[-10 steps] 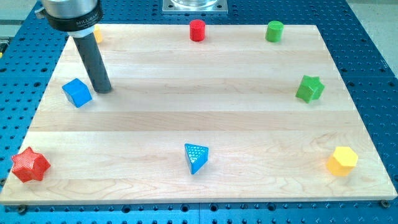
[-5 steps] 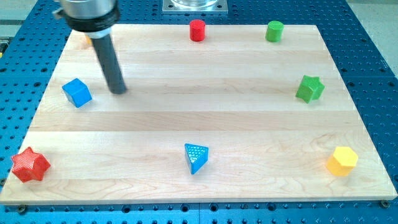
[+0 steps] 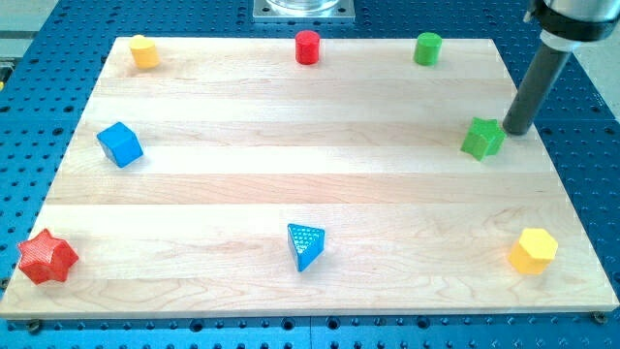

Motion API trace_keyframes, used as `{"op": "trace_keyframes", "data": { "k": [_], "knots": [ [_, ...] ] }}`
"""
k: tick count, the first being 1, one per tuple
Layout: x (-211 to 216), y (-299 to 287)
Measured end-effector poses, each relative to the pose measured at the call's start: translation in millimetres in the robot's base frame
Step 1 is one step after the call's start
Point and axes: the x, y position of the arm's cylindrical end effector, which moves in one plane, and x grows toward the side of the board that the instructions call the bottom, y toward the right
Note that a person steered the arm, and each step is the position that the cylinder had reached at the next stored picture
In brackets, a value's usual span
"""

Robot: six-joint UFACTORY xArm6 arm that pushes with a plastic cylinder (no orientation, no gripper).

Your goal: Slide the green star to the center of the board

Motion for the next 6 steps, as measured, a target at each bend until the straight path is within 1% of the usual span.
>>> {"op": "trace_keyframes", "data": {
  "k": [1, 2, 3, 4, 5, 6],
  "knots": [
    [18, -22],
    [31, -107],
    [27, -220],
    [53, -254],
    [86, -342],
    [142, -410]
  ]
}}
